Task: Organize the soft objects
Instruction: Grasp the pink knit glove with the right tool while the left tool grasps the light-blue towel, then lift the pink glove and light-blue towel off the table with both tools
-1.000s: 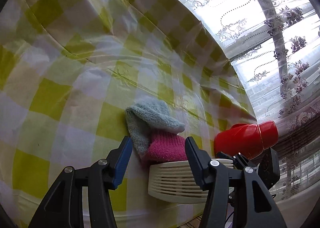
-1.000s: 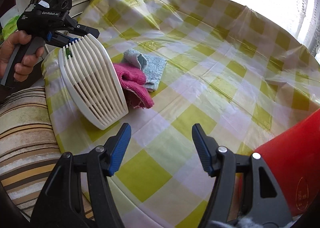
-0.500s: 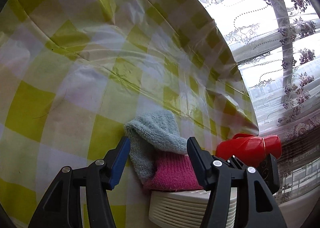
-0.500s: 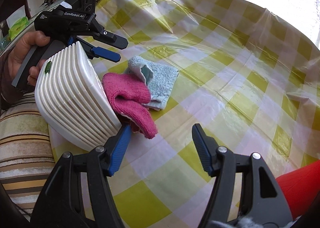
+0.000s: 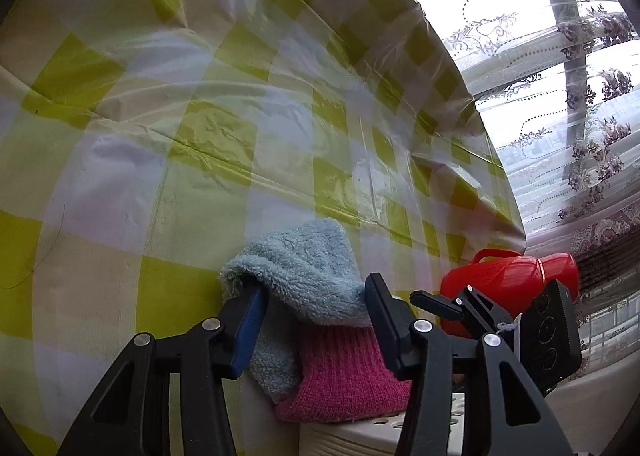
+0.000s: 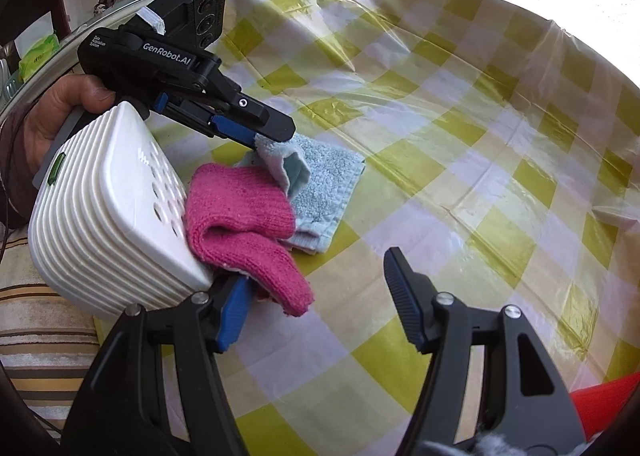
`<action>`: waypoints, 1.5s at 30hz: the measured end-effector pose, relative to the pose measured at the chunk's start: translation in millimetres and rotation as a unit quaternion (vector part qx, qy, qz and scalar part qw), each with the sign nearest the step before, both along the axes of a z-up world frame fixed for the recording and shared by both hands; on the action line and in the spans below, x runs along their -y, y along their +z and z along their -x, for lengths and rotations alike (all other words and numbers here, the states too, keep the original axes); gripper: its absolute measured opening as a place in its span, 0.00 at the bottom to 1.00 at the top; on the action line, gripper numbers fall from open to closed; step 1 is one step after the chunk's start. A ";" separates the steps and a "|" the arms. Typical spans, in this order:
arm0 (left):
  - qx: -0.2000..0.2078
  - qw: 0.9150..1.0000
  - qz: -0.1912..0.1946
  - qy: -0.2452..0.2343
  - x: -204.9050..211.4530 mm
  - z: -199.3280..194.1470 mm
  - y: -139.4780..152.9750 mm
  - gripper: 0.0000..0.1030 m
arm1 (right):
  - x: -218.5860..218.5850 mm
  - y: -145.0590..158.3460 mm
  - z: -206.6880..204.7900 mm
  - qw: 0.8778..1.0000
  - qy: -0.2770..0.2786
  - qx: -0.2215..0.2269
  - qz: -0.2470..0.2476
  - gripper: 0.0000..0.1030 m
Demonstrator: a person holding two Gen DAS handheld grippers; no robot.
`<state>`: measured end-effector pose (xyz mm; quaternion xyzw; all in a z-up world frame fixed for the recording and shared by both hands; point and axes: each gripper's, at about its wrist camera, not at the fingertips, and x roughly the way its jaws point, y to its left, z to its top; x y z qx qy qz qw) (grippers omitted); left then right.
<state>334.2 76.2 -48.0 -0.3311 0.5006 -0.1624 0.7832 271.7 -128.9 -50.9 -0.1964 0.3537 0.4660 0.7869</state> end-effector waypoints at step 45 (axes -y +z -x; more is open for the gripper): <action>0.042 0.985 -0.155 0.056 -14.2 -4.7 10.1 0.59 | 61.1 3.5 -20.5 0.979 -0.201 -0.006 0.030 0.69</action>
